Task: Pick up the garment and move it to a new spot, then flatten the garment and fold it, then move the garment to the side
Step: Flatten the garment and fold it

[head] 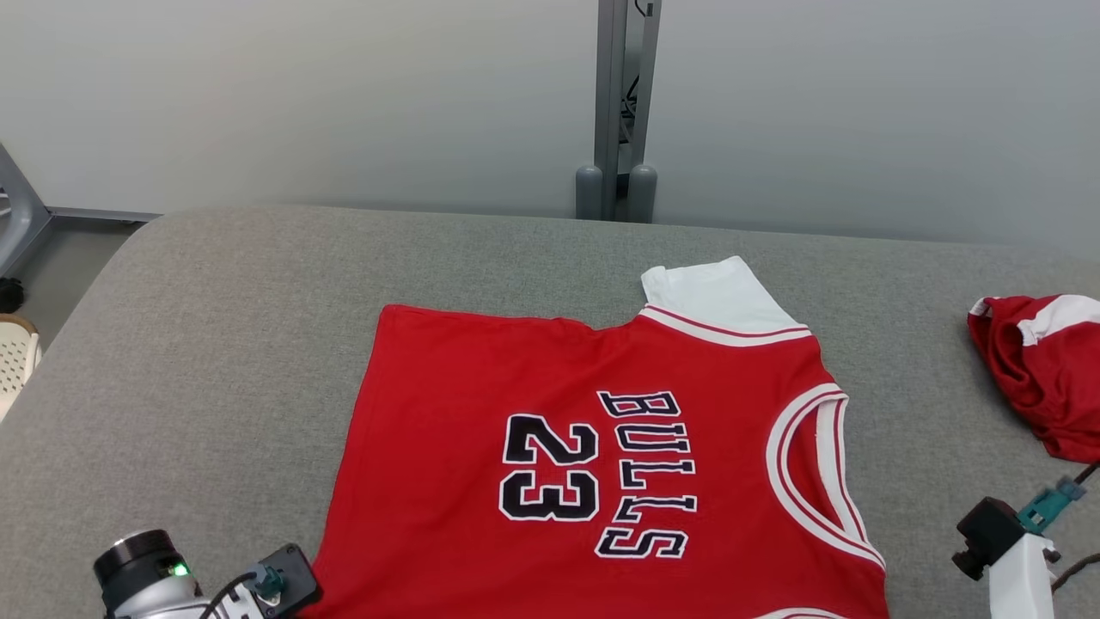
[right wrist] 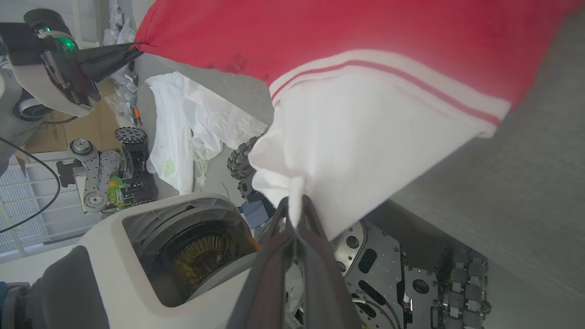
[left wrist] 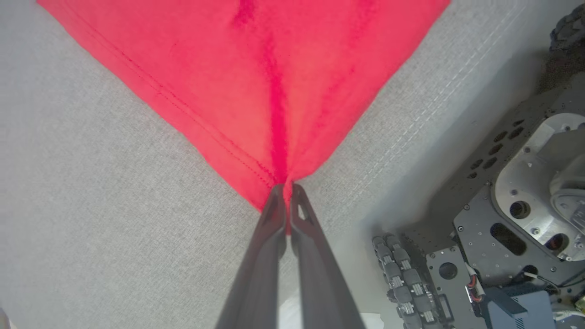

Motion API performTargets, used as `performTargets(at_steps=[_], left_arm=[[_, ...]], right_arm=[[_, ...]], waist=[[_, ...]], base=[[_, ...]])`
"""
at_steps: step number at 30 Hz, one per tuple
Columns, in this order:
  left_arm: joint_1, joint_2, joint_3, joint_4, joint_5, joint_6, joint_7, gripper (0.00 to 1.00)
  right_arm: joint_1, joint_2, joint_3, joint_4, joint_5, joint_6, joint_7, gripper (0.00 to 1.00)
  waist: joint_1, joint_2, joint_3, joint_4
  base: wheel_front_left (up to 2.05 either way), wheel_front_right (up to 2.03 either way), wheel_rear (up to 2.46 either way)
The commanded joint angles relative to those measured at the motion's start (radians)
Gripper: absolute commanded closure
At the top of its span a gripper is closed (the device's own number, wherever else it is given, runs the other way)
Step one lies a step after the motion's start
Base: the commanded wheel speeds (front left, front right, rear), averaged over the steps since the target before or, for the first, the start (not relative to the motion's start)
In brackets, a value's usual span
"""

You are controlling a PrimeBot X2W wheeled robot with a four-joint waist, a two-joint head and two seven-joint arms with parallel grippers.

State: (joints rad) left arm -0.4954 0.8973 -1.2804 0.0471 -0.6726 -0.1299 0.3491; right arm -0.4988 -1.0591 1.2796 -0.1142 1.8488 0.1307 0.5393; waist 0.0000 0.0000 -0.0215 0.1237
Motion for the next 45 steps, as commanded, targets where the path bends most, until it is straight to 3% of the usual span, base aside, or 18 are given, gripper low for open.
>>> performTargets(at_steps=[1,16,24,34,45], left_arm=[[-0.021,0.003,0.01,0.022,0.002,0.006,-0.01,1.0],[-0.114,-0.055,0.022,0.128,-0.001,0.001,-0.044,1.0],[-0.15,-0.09,0.032,0.209,-0.023,0.002,-0.07,1.0],[-0.189,-0.142,0.051,0.336,0.006,0.046,-0.12,1.0],[-0.237,-0.232,0.041,0.43,0.039,0.02,-0.202,1.0]], right_arm=[[-0.019,0.008,0.001,0.008,0.009,0.0,-0.018,1.0],[-0.185,0.072,-0.032,0.075,-0.023,0.0,-0.158,1.0],[-0.226,0.123,-0.036,0.171,-0.084,0.0,-0.257,1.0],[-0.27,0.188,-0.051,0.282,-0.154,0.0,-0.338,1.0],[-0.338,0.258,-0.066,0.372,-0.294,0.0,-0.444,1.0]], waist=[[0.0,0.0,0.002,-0.001],[0.0,0.0,0.048,-0.025],[0.0,0.0,0.072,-0.036],[0.0,0.0,0.118,-0.037],[0.0,0.0,0.164,-0.03]], base=[[0.0,0.0,0.0],[0.0,0.0,0.0],[0.0,0.0,0.0],[0.0,0.0,0.0],[0.0,0.0,0.0]])
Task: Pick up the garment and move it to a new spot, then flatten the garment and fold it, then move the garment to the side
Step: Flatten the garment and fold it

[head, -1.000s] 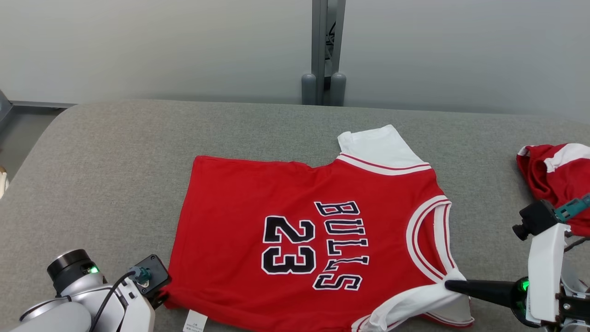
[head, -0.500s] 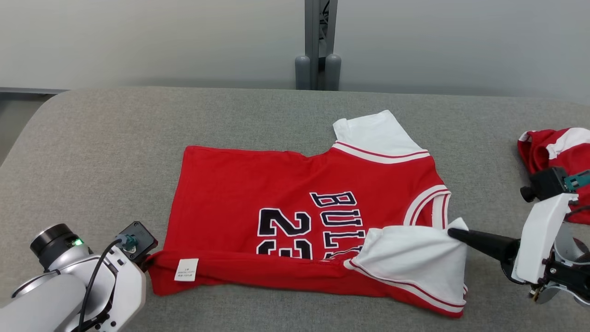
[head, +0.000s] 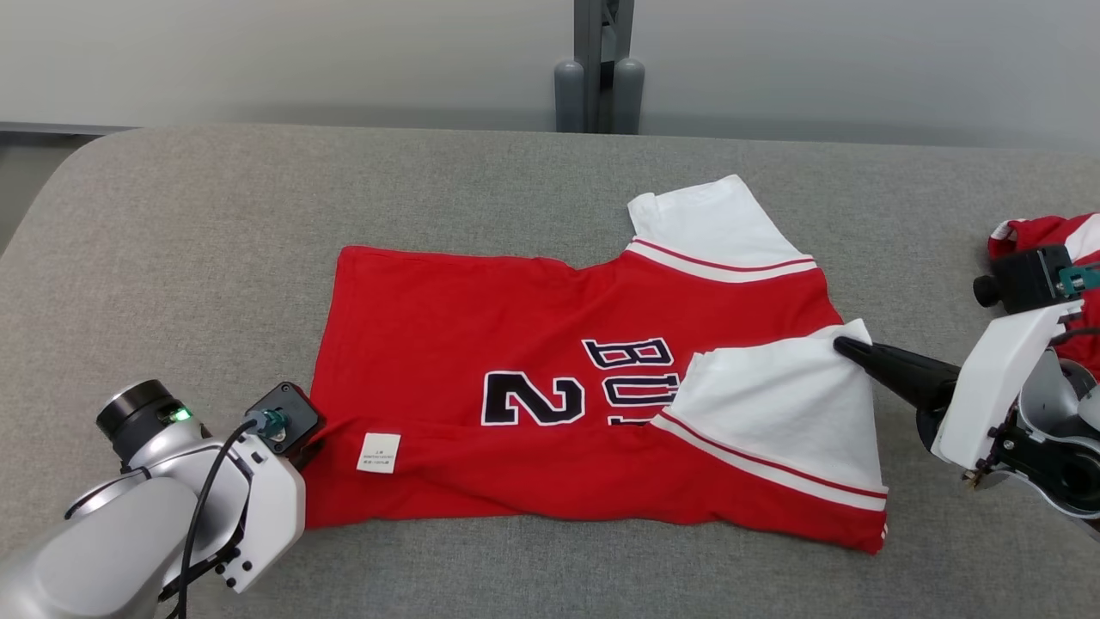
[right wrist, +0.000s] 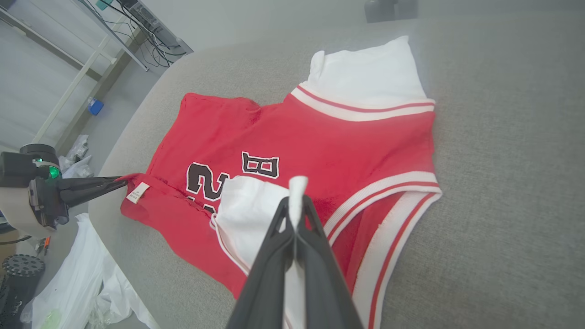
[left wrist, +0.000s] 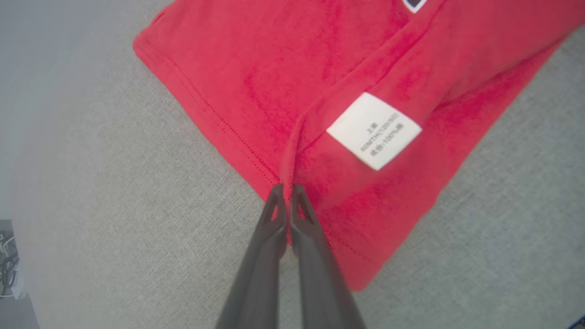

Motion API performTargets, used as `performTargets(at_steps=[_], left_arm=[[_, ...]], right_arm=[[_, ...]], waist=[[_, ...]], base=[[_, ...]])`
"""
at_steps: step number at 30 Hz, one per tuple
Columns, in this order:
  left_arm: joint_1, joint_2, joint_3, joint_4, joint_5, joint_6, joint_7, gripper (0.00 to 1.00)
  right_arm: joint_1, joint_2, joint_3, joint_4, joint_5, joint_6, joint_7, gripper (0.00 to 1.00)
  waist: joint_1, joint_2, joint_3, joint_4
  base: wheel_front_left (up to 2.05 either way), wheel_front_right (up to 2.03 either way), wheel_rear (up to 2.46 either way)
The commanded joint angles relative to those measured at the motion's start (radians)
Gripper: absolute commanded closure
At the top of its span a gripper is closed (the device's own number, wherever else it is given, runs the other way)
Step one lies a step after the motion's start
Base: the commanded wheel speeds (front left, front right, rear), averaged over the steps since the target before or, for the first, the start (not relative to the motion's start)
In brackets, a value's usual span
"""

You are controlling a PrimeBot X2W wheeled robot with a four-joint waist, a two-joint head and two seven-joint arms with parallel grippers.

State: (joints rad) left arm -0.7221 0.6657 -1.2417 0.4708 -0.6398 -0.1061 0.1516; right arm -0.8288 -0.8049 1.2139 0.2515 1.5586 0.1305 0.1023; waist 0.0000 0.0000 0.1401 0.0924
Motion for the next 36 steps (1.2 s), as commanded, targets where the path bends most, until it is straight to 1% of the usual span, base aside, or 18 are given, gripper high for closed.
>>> performTargets(at_steps=[1,6,11,12,13,14,15,22,26,28,31,33,36], left_arm=[[-0.015,-0.009,0.0,0.013,0.009,-0.005,-0.012,1.0],[-0.031,-0.039,-0.007,0.052,0.023,-0.012,-0.042,1.0],[-0.039,-0.059,-0.012,0.09,0.032,-0.016,-0.077,1.0],[-0.04,-0.064,-0.013,0.097,0.03,-0.017,-0.084,0.89],[-0.04,-0.069,-0.013,0.106,0.025,-0.017,-0.089,0.54],[-0.04,-0.071,-0.014,0.113,0.023,-0.019,-0.092,0.03],[-0.038,-0.072,-0.014,0.122,0.019,-0.02,-0.092,0.0],[-0.035,-0.092,-0.011,0.163,0.001,-0.021,-0.135,0.0],[-0.028,-0.092,0.012,0.175,-0.013,0.0,-0.175,0.0],[-0.017,-0.098,0.038,0.177,-0.03,0.029,-0.211,0.0],[0.006,-0.098,0.082,0.178,-0.062,0.079,-0.268,0.0],[0.026,-0.102,0.119,0.172,-0.092,0.117,-0.314,0.0],[0.07,-0.11,0.192,0.152,-0.146,0.183,-0.378,0.0]], right_arm=[[-0.013,0.009,0.001,0.013,-0.017,0.001,-0.015,1.0],[-0.035,0.037,0.015,0.053,-0.088,0.001,-0.036,1.0],[-0.034,0.056,0.029,0.093,-0.118,0.001,-0.035,1.0],[-0.029,0.061,0.03,0.103,-0.112,0.001,-0.03,1.0],[-0.026,0.063,0.031,0.112,-0.107,0.001,-0.029,1.0],[-0.026,0.064,0.03,0.12,-0.108,0.001,-0.035,0.55],[-0.023,0.066,0.029,0.13,-0.101,0.001,-0.037,0.0],[-0.004,0.077,0.023,0.165,-0.088,0.0,-0.062,0.0],[0.007,0.076,0.013,0.171,-0.096,0.001,-0.11,0.0],[0.017,0.072,0.0,0.174,-0.105,0.001,-0.158,0.0],[0.036,0.068,-0.005,0.184,-0.148,0.001,-0.253,0.0],[0.049,0.067,-0.018,0.205,-0.203,0.001,-0.325,0.0],[0.096,0.094,-0.066,0.235,-0.287,0.0,-0.364,0.0]], waist=[[0.0,0.0,0.006,0.001],[0.0,0.0,0.019,0.006],[0.0,0.0,0.027,0.013],[0.0,0.0,0.028,0.015],[0.0,0.0,0.028,0.016],[0.0,0.0,0.028,0.017],[0.0,0.0,0.027,0.018],[0.0,0.0,0.002,0.019],[0.0,0.0,-0.02,0.016],[0.0,0.0,-0.036,0.014],[0.0,0.0,-0.062,0.012],[0.0,0.0,-0.081,0.011],[0.0,0.0,-0.106,0.005]], base=[[0.0,0.0,0.0],[0.0,0.0,0.0],[0.0,0.0,0.0],[0.0,0.0,0.0],[0.0,0.0,0.0],[0.0,0.0,0.0],[0.0,0.0,0.0],[0.0,0.0,0.0],[0.0,0.0,0.0],[0.0,0.0,0.0],[0.0,0.0,0.0],[0.0,0.0,0.0],[0.0,0.0,0.0]])
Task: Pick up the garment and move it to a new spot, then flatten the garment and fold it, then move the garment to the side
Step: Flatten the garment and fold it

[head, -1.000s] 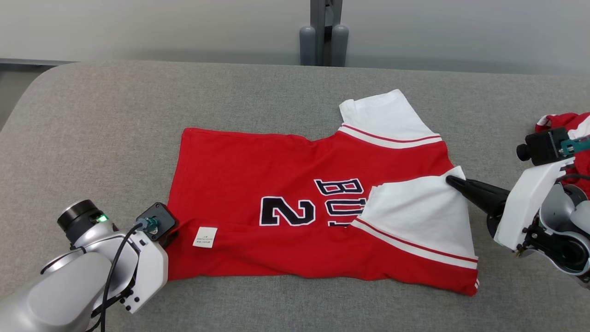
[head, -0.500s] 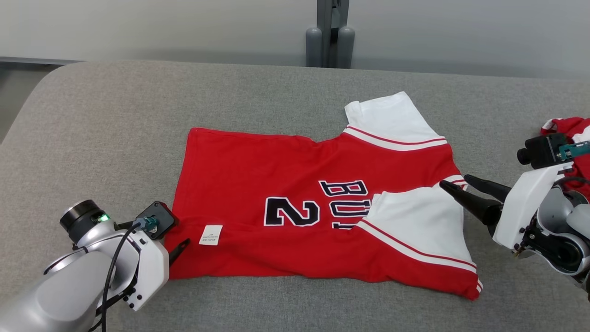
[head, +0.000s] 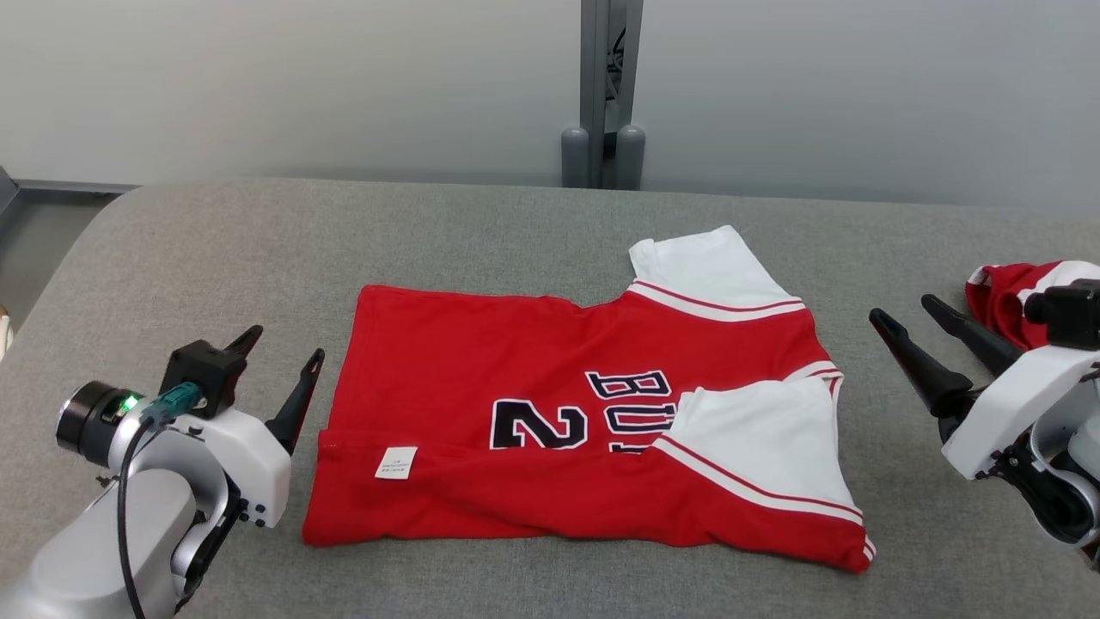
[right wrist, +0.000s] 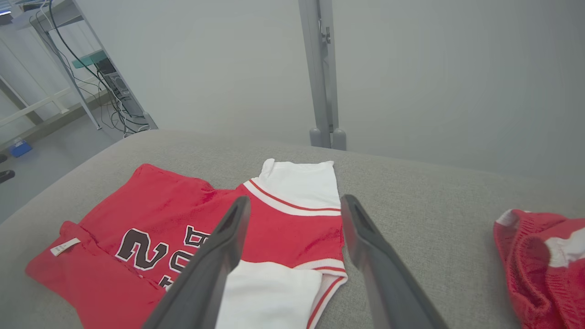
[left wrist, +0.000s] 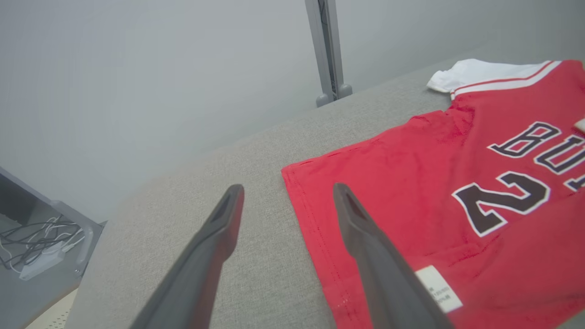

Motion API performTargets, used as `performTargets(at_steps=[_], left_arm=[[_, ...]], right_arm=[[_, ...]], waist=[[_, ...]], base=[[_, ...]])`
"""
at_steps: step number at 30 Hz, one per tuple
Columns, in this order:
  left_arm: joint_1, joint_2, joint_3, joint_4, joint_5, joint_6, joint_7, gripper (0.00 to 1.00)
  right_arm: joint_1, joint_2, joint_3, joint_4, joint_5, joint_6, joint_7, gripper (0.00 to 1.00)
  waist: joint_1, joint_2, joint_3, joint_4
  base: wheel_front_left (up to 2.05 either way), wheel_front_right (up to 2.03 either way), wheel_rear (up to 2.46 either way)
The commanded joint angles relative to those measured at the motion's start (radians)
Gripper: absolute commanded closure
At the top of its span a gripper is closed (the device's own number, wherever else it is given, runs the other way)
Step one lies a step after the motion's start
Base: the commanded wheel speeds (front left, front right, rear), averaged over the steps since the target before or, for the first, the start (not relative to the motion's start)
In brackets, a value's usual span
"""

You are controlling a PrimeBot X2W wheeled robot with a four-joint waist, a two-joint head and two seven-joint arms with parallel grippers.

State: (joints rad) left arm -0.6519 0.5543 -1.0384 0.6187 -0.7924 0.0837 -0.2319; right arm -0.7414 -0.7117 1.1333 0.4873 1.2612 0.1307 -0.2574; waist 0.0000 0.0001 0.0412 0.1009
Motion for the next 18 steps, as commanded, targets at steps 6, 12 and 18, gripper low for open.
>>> performTargets(at_steps=[6,12,18], left_arm=[[0.119,-0.023,0.167,-0.124,0.0,0.117,-0.034,0.0],[0.323,-0.081,0.397,-0.311,0.155,0.189,-0.032,0.0],[0.496,-0.183,0.588,-0.375,0.324,0.15,-0.032,0.0]], right_arm=[[0.215,0.113,-0.386,-0.013,-0.228,0.0,-0.008,0.0],[0.502,0.302,-0.773,-0.152,-0.559,0.0,-0.008,0.0],[0.695,0.484,-0.963,-0.29,-0.794,0.0,-0.008,0.0]], waist=[[0.0,-0.0001,-0.035,-0.008],[0.0,-0.0001,-0.042,-0.01],[0.0,-0.0001,-0.037,-0.016]], base=[[0.0,0.0,0.0],[0.0,0.0,0.0],[0.0,0.0,0.0]])
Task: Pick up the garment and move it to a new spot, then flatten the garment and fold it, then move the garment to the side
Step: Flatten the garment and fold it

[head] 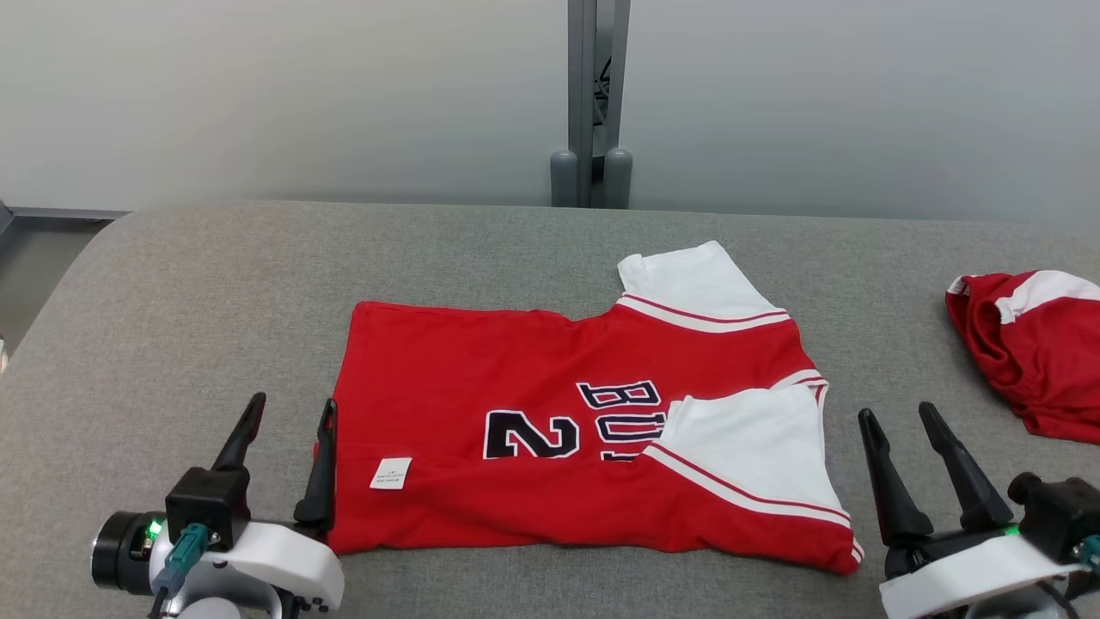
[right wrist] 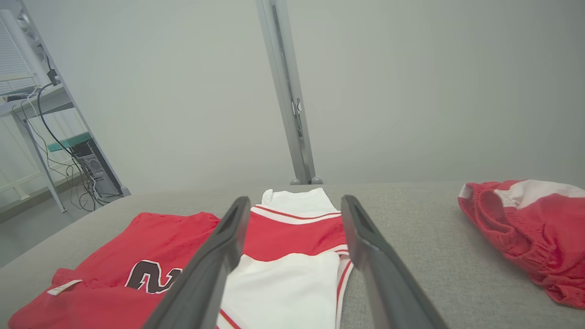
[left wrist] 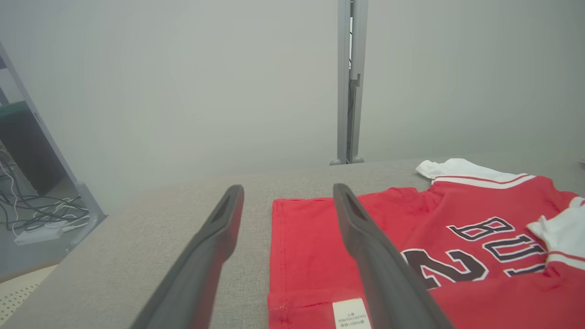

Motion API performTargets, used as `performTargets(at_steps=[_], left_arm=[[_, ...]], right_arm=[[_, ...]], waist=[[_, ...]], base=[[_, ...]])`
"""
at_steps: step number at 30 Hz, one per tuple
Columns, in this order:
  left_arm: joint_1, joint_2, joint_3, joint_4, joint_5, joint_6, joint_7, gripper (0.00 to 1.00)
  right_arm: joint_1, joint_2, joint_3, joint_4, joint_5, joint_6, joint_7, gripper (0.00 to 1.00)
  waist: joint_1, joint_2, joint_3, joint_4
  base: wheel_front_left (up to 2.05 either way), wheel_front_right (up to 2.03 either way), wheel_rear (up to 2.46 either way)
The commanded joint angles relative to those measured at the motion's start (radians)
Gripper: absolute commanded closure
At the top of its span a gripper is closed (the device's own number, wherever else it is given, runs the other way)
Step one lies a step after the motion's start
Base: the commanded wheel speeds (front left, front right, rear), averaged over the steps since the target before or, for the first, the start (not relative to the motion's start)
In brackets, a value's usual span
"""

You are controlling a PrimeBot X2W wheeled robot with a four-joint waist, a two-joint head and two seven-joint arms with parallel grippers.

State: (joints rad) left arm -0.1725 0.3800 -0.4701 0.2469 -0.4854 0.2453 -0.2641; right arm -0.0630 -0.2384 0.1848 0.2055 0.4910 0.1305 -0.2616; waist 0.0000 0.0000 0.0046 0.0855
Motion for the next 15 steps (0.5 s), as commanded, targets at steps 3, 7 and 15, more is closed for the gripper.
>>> performTargets(at_steps=[3,7,15], left_arm=[[0.073,-0.062,0.091,-0.001,0.062,-0.045,0.0,0.0],[0.121,-0.123,0.16,0.015,0.118,-0.1,0.0,0.0],[0.137,-0.16,0.2,0.145,0.212,-0.157,0.0,0.0]], right_arm=[[0.051,0.062,-0.043,-0.015,-0.079,0.001,-0.004,0.0],[0.077,0.107,-0.067,0.001,-0.107,0.001,-0.004,0.0],[0.092,0.117,-0.055,0.066,-0.095,0.001,-0.004,0.0]], waist=[[0.0,0.0,0.0,-0.003],[0.0,0.0,0.002,-0.004],[0.0,0.0,0.006,-0.003]], base=[[0.0,0.0,0.0],[0.0,0.0,0.0],[0.0,0.0,0.0]])
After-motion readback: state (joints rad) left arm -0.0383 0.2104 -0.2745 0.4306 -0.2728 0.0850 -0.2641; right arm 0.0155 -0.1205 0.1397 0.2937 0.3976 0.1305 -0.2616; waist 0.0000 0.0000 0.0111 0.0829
